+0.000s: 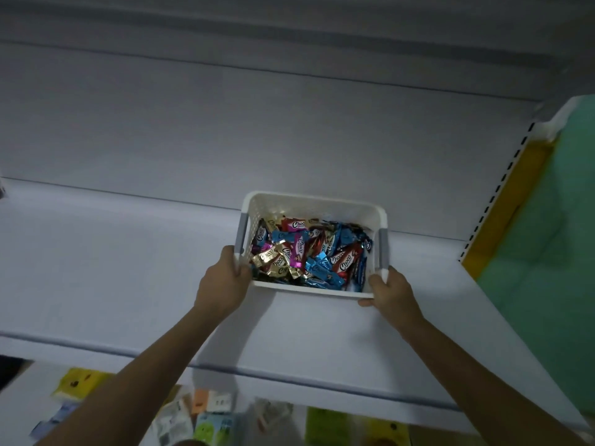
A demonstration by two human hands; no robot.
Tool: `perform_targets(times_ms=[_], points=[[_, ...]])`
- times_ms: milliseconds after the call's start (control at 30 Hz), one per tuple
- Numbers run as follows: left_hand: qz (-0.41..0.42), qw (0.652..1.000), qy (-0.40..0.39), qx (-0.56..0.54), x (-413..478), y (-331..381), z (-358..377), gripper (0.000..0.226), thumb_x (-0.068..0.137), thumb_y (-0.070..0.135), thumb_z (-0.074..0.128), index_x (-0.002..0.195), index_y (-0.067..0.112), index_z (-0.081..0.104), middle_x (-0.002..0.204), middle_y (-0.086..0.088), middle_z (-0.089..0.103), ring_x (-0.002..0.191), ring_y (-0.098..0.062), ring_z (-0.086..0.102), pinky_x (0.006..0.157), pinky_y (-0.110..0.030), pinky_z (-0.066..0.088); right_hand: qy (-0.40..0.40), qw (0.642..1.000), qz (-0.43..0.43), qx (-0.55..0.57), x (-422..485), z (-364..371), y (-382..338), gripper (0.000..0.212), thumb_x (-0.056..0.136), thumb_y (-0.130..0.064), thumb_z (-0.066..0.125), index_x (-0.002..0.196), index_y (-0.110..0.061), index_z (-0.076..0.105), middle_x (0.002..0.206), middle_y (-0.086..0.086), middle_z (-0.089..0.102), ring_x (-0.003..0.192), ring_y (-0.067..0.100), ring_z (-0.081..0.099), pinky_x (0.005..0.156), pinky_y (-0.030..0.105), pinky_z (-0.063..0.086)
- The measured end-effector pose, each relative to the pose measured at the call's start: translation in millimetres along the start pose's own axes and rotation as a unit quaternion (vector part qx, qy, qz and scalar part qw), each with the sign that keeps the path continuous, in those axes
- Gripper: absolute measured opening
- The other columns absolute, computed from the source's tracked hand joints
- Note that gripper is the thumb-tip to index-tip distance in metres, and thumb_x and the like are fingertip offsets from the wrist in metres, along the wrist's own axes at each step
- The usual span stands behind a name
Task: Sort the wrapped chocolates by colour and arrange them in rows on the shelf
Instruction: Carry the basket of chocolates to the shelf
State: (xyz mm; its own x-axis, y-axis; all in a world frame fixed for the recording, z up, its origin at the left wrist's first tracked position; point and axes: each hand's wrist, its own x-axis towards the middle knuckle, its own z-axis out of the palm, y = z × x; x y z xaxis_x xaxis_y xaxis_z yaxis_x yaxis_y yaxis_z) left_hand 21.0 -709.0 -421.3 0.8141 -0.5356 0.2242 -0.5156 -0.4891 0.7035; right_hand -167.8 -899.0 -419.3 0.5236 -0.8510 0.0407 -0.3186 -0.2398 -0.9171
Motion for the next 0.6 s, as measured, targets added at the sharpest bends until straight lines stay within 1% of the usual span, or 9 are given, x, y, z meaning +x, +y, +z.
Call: perform_targets(times_ms=[67, 100, 167, 233, 333, 400, 467, 567, 600], points=[[-0.003, 1.0, 0.009, -0.006, -1.6, -0.5, -0.6, 0.03, 0.1, 0.023, 0.047, 0.122, 0.003, 0.045, 0.093, -0.01, 0.061, 0.077, -0.028, 0.061, 0.064, -0.035, 0.048, -0.008, 1.0, 0.014, 0.017, -1.4, 0.1, -1.9, 0.011, 0.097, -0.008, 0.045, 0.1, 0.0, 0.051, 0.1, 0.018, 0.062, 0.07, 0.024, 0.064, 0.046, 0.02, 0.051], [-0.001, 1.0, 0.015, -0.011, -2.1, -1.7, 0.0, 0.028, 0.099, 0.023, 0.048, 0.12, 0.003, 0.046, 0.092, -0.011, 0.062, 0.077, -0.029, 0.063, 0.066, -0.037, 0.051, -0.016, 0.999, 0.021, 0.023, -0.6, -1.0, -3.1, 0.008, 0.097, -0.008, 0.045, 0.101, -0.002, 0.05, 0.102, 0.017, 0.061, 0.07, 0.024, 0.064, 0.041, 0.016, 0.046], [0.011, 0.999, 0.031, -0.02, -2.8, -3.1, 3.5, 0.026, 0.1, 0.024, 0.046, 0.116, 0.004, 0.047, 0.093, -0.013, 0.065, 0.078, -0.03, 0.064, 0.069, -0.04, 0.053, -0.047, 0.998, 0.036, 0.029, 3.4, -6.3, -8.4, 0.01, 0.096, -0.01, 0.048, 0.106, -0.007, 0.05, 0.103, 0.014, 0.062, 0.071, 0.026, 0.066, 0.045, 0.02, 0.049], [0.007, 0.999, 0.039, -0.024, -3.4, -2.2, 6.3, 0.027, 0.101, 0.027, 0.042, 0.115, 0.005, 0.048, 0.095, -0.015, 0.066, 0.08, -0.031, 0.064, 0.072, -0.042, 0.054, -0.08, 0.994, 0.071, 0.019, 8.2, -13.2, -14.6, 0.021, 0.094, -0.019, 0.055, 0.113, -0.012, 0.049, 0.097, 0.01, 0.066, 0.072, 0.029, 0.07, 0.056, 0.028, 0.054], [-0.004, 0.998, 0.063, -0.025, 9.4, 0.1, 13.6, 0.03, 0.102, 0.031, 0.037, 0.111, 0.006, 0.05, 0.095, -0.014, 0.066, 0.083, -0.031, 0.063, 0.071, -0.039, 0.051, -0.111, 0.988, 0.096, -0.043, 27.7, -14.4, -26.2, 0.027, 0.094, -0.028, 0.056, 0.116, -0.014, 0.048, 0.087, 0.013, 0.069, 0.061, 0.027, 0.07, 0.052, 0.031, 0.057], [-0.002, 0.996, 0.082, -0.019, 11.6, 3.9, 12.1, 0.029, 0.103, 0.029, 0.036, 0.109, 0.004, 0.049, 0.094, -0.014, 0.064, 0.081, -0.031, 0.06, 0.067, -0.036, 0.044, -0.077, 0.993, 0.068, -0.059, 32.4, -10.2, -29.4, 0.021, 0.095, -0.019, 0.049, 0.114, -0.008, 0.049, 0.078, 0.018, 0.068, 0.05, 0.024, 0.066, 0.043, 0.028, 0.053], [-0.005, 0.997, 0.08, -0.021, 14.3, 1.4, 16.4, 0.031, 0.103, 0.029, 0.035, 0.112, 0.002, 0.046, 0.094, -0.014, 0.063, 0.081, -0.032, 0.059, 0.066, -0.036, 0.043, -0.025, 0.999, 0.033, -0.036, 35.9, -1.5, -21.0, 0.019, 0.095, -0.011, 0.044, 0.113, -0.005, 0.049, 0.08, 0.02, 0.067, 0.049, 0.027, 0.065, 0.039, 0.027, 0.049], [-0.016, 0.996, 0.053, -0.073, 14.7, -1.1, 26.8, 0.032, 0.103, 0.024, 0.038, 0.127, 0.002, 0.039, 0.109, -0.02, 0.062, 0.08, -0.026, 0.058, 0.062, -0.034, 0.045, 0.05, 0.999, -0.004, 0.015, 40.1, 12.9, 0.1, 0.02, 0.097, -0.01, 0.044, 0.115, -0.013, 0.051, 0.097, 0.015, 0.064, 0.067, 0.034, 0.067, 0.043, 0.031, 0.054], [-0.026, 0.991, 0.062, -0.117, 14.6, 0.9, 29.2, 0.039, 0.102, 0.02, 0.041, 0.136, 0.002, 0.033, 0.124, -0.023, 0.056, 0.094, -0.028, 0.059, 0.073, -0.037, 0.049, 0.071, 0.997, -0.015, 0.006, 44.1, 18.4, 6.0, 0.02, 0.097, -0.012, 0.045, 0.115, -0.015, 0.052, 0.097, 0.013, 0.064, 0.073, 0.035, 0.067, 0.05, 0.038, 0.058]])
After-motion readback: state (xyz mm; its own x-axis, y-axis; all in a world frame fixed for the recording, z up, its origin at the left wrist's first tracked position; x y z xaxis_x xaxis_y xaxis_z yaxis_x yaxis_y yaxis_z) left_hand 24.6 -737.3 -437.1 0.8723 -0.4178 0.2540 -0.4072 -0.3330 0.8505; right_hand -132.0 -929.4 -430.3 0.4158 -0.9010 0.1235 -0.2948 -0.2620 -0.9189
